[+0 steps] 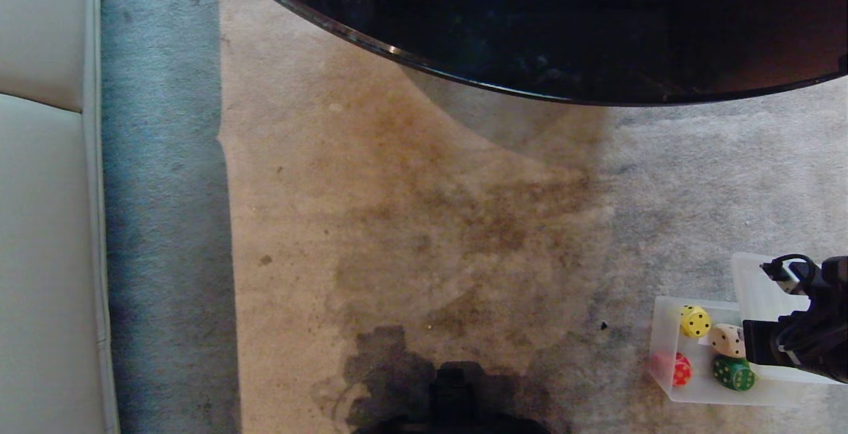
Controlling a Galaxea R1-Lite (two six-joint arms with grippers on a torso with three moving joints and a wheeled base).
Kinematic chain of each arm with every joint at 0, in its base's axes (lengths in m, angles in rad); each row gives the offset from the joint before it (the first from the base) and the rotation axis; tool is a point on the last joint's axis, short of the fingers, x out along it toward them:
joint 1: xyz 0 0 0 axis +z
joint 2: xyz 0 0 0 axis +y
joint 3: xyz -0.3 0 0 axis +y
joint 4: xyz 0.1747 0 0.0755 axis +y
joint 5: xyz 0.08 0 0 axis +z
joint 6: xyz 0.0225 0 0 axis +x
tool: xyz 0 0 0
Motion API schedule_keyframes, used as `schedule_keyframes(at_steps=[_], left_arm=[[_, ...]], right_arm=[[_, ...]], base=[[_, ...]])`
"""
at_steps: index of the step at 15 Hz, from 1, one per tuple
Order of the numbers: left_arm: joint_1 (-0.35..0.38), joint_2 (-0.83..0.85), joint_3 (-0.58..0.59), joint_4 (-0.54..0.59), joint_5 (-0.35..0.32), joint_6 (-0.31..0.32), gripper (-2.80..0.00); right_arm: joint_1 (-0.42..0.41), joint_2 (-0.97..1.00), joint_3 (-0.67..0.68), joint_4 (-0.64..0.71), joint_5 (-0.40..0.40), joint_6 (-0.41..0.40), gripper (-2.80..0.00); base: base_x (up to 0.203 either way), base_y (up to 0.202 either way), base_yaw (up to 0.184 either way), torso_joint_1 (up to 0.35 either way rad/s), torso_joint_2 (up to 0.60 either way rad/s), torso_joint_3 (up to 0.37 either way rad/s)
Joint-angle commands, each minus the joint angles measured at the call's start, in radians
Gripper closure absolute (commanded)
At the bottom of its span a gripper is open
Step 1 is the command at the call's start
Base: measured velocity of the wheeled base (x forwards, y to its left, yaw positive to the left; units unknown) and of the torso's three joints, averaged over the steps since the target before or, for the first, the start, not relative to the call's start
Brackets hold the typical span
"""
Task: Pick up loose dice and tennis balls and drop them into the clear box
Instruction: Close the lid
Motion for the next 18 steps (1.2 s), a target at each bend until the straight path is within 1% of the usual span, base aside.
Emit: schedule_keyframes(at_steps=[1,4,6,7,18], left_arm=[[0.0,0.0,0.0,0.0,0.001,-0.001,0.0],[0.0,0.0,0.0,0.0,0.001,-0.001,0.0],[0.0,0.0,0.0,0.0,0.001,-0.001,0.0],[0.0,0.0,0.0,0.0,0.001,-0.001,0.0],[0.0,0.0,0.0,0.0,0.001,0.001,0.0]], right_arm=[[0.001,0.025,0.004,-0.008,0.002,0.0,0.0],[0.0,0.008,0.007,-0.014,0.011,0.002,0.0],[0.0,-0.028,0.013,-0.012,0.048,0.002,0.0],[0.002,-0.028,0.013,-0.014,0.051,-0.001,0.0],[0.011,-0.029,0.01,-0.014,0.045,0.0,0.0]], base=[[0.0,0.0,0.0,0.0,0.0,0.0],[0.0,0.0,0.0,0.0,0.0,0.0],[0.0,0.0,0.0,0.0,0.0,0.0],[0.0,0.0,0.0,0.0,0.0,0.0],[0.0,0.0,0.0,0.0,0.0,0.0]])
